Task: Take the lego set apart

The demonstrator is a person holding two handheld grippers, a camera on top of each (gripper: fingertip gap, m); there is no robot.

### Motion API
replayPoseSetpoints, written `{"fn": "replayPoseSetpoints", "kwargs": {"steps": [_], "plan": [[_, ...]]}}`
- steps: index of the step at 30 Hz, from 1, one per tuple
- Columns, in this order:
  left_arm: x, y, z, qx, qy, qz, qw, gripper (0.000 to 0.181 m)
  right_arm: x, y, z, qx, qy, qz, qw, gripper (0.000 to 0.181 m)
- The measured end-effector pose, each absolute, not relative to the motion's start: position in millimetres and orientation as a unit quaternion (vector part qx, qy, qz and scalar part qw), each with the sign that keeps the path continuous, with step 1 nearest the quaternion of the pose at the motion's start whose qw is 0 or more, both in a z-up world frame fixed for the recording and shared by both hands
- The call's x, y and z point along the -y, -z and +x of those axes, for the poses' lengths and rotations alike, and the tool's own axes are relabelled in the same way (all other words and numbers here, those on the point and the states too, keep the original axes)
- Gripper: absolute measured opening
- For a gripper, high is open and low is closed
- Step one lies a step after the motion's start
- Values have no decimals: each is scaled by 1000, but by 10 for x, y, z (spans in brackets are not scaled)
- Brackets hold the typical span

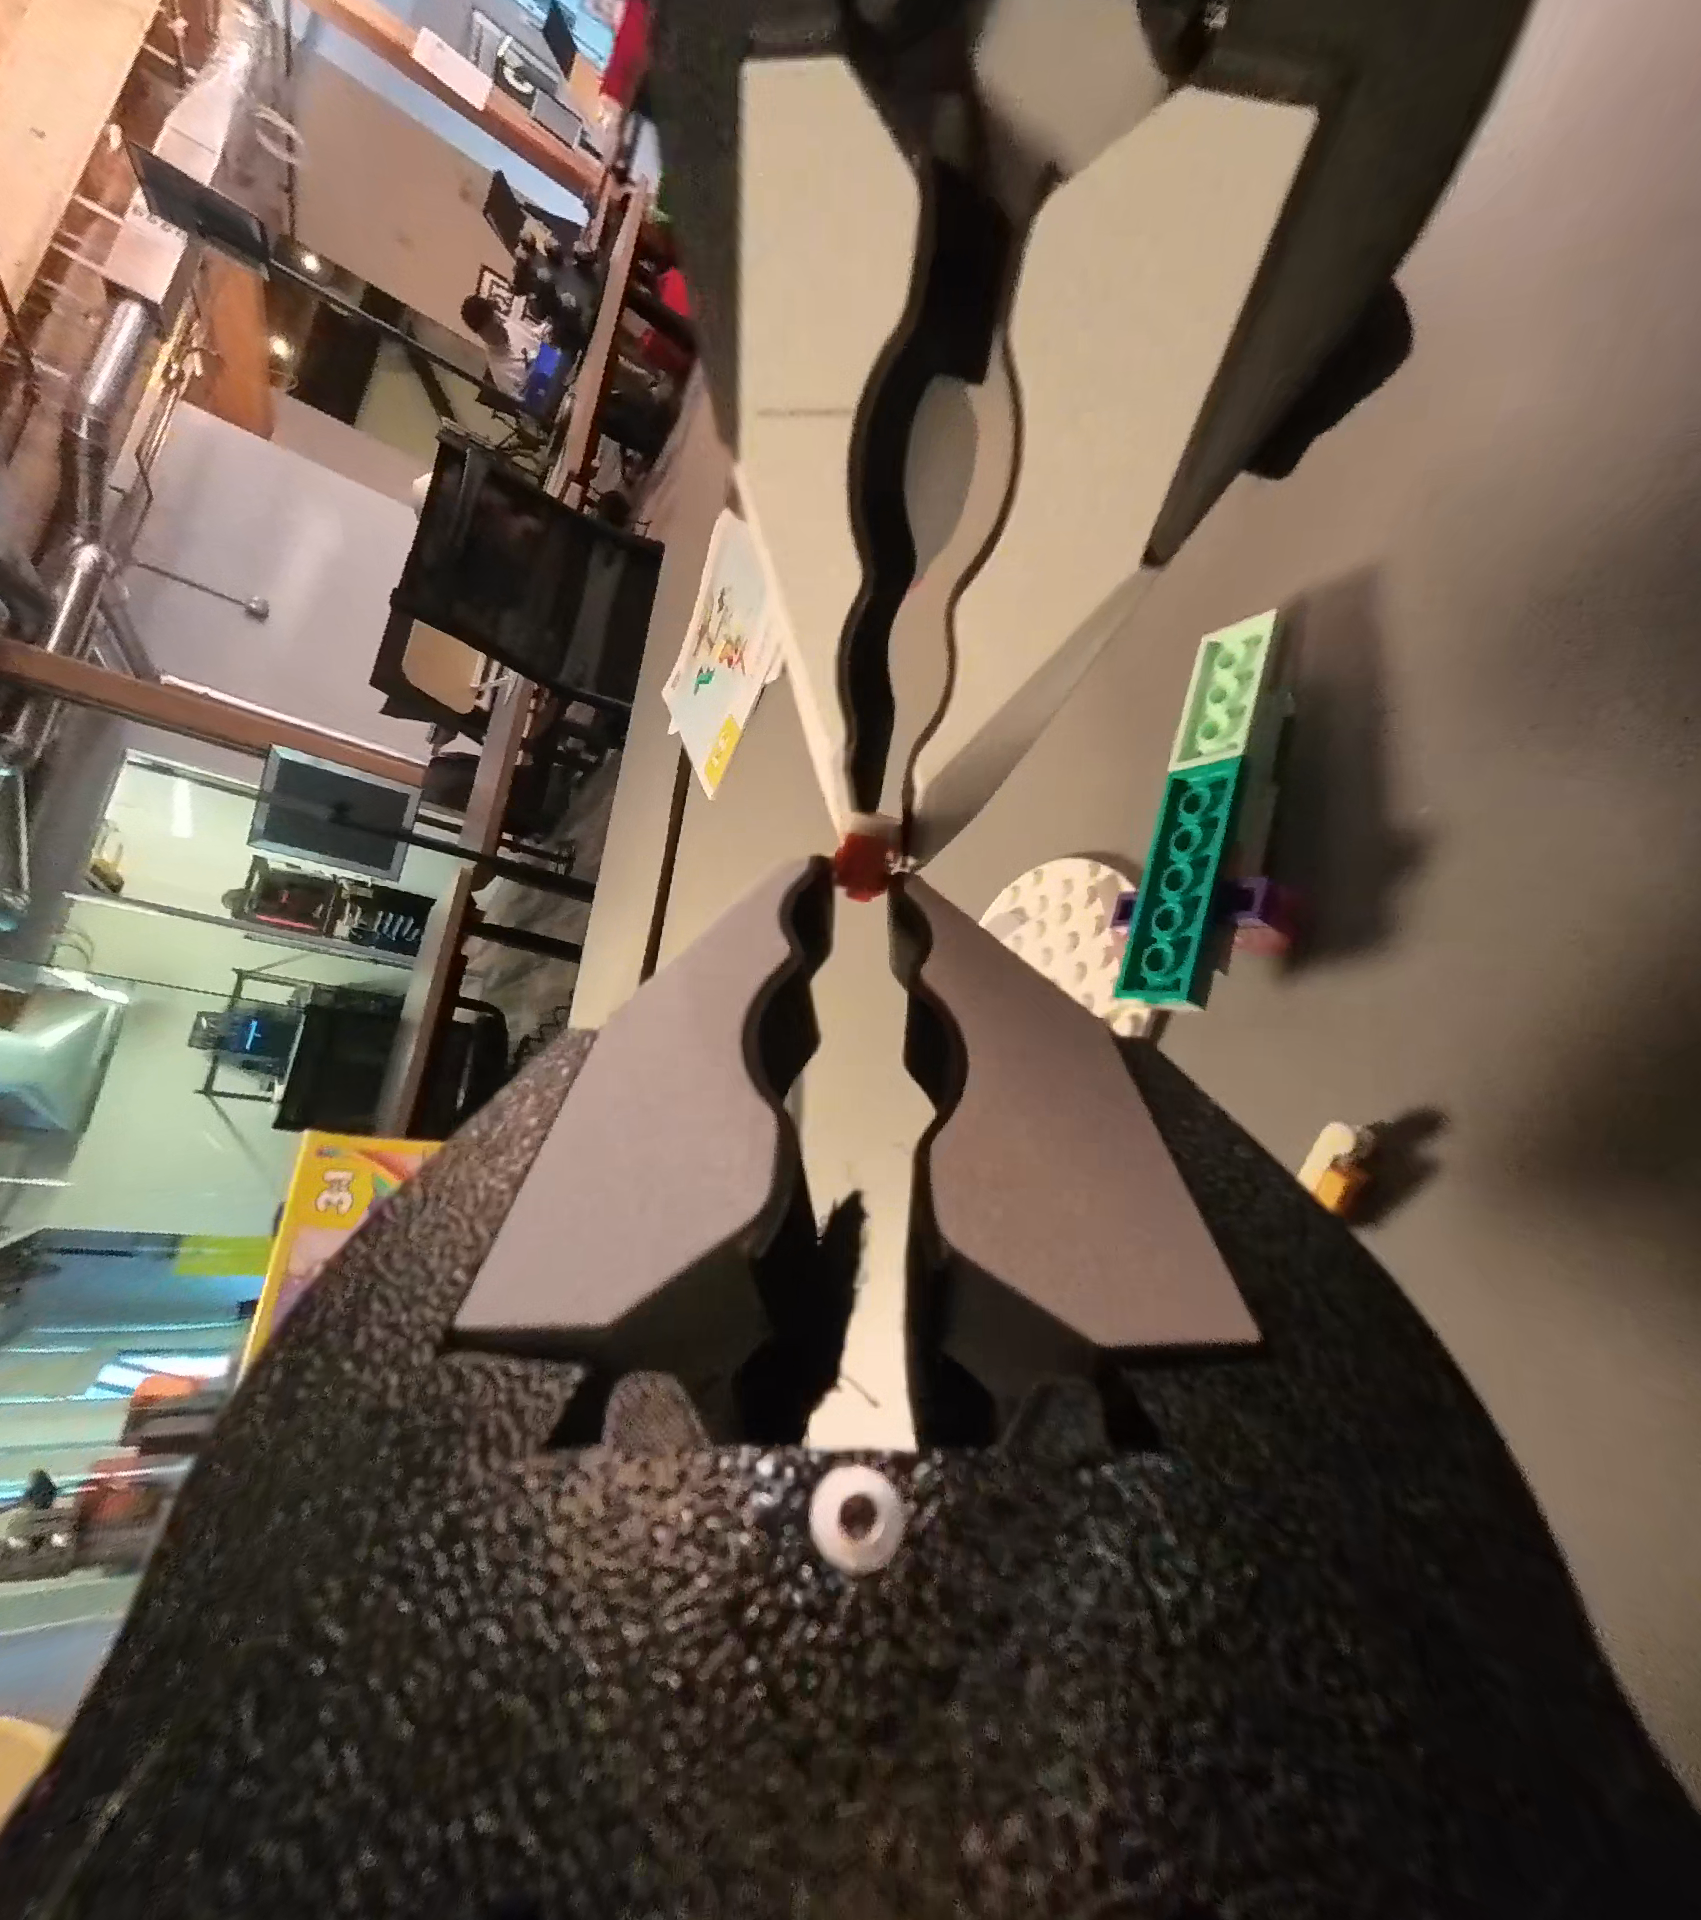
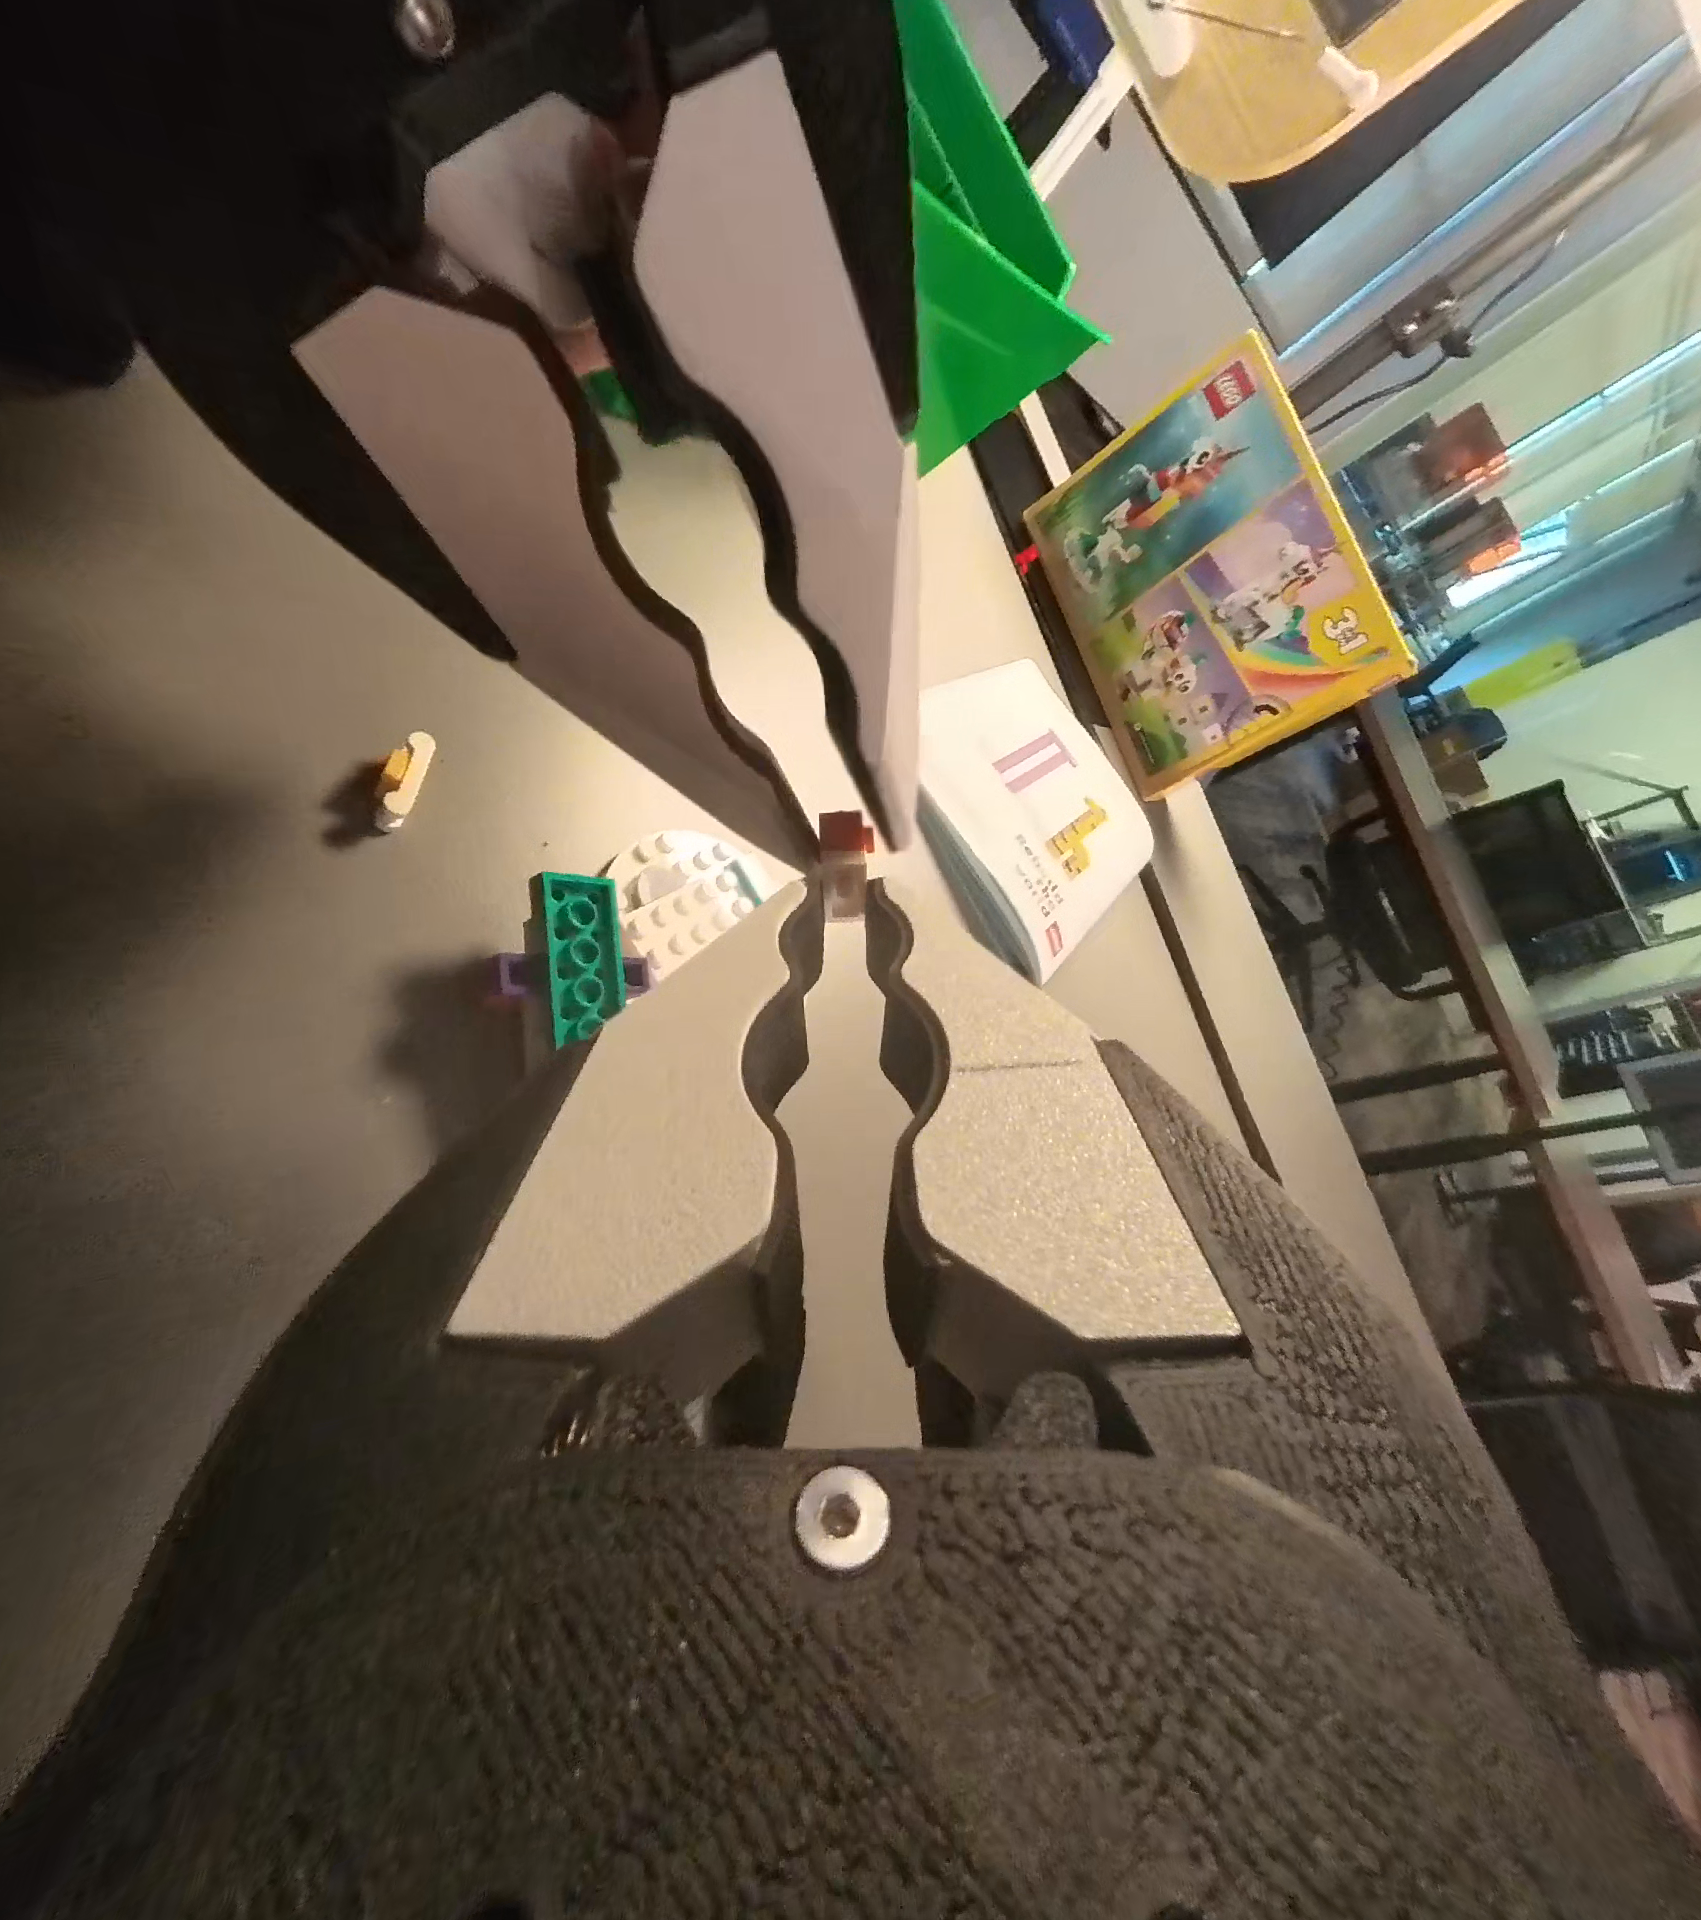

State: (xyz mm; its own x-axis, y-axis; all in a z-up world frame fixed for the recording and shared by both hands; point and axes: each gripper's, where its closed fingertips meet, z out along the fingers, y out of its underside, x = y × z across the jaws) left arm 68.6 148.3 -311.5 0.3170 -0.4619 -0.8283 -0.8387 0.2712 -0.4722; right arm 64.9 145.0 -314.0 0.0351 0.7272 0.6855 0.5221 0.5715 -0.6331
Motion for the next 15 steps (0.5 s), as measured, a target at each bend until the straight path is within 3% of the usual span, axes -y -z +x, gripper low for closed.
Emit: {"fn": "replayPoseSetpoints", "kwargs": {"steps": [6, 8, 15], "plan": [[-1457, 3248, 712, -595, -173, -571, 539, 25, -1458, 3210, 664, 704, -79, -450, 543, 6], [-1464, 3241, 699, -594, -174, -573, 537, 10, -1428, 3262, 666, 719, -72, -439, 534, 6], [-1317, 3265, 678, -602, -106, -606, 509, 6, -1297, 3257, 649, 758, -42, -382, 528, 6]]}}
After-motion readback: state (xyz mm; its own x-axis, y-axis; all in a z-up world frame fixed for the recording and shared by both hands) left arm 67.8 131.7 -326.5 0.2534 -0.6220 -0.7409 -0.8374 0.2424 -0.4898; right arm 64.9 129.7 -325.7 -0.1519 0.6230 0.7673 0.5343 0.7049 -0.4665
